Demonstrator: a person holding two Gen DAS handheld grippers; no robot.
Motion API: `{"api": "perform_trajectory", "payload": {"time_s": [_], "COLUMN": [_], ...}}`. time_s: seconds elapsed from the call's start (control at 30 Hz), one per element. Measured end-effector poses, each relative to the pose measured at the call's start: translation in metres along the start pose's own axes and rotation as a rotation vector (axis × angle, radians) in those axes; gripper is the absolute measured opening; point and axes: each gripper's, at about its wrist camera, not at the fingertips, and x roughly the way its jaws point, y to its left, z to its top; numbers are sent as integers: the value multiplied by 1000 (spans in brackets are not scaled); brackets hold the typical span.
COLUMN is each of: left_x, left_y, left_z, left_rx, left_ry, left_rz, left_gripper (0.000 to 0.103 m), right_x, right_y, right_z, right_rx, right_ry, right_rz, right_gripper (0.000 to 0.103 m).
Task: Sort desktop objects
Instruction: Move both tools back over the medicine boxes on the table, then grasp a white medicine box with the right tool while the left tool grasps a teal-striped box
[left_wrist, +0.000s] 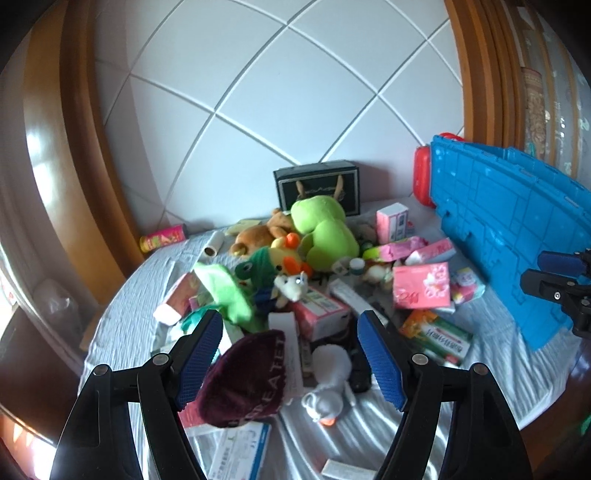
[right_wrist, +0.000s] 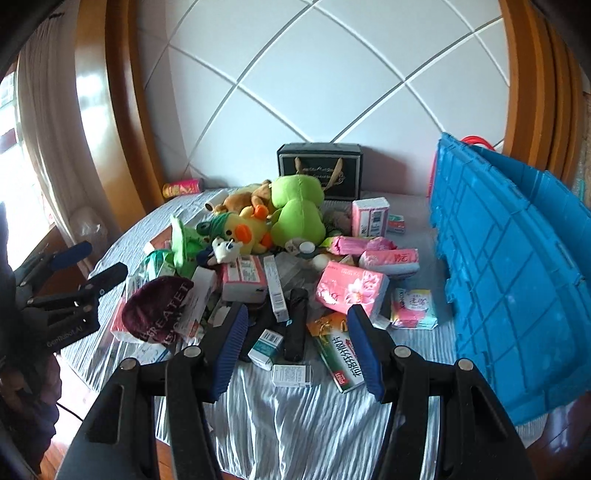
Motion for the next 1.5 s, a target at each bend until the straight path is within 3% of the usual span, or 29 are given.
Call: {"api": "perform_trajectory", "payload": {"time_s": [0.17,0.3,0.43,0.6,0.93,1.03,1.07,1.13,1.23,1.5], "left_x": [27,45,63,90,136,150,154,164,180,213], "left_y": [16,16,3,-32,-85,-96,-100,-107,-114,-139], "left_z": [-25,-39,-47,-59,-74,-74,-74,-73,-74,-80], "left_rx": [-34,-60,-66,-14,83,113,123,134,124,126], "left_ry": [67,108,138,191,297,314,318,332,365,433], "left_rz": [13,-6,-37,-123,-250,-274,-293,-343,-422,-487], "left_gripper": [76,76,76,76,76,76,76,75,75,77], "right_x": [56,98,145,187,221,232,233,230,220,196], "right_y": [14,23,19,2,6,2,-1,-6,-20,-44], "right_z": [-20,-46,-76,-93,-108,-111,-112,-116,-123,-141], "right_rx": [-111,-295,-396,-435,-636,-609,-595,-578,-507,-368], "right_ry": [109,178,287,354,366,412,423,429,436,440], "right_rz": [90,180,221,279,373,375,370,351,352,373], "right_gripper": [55,55,55,55,55,54,41,29,29,29]}}
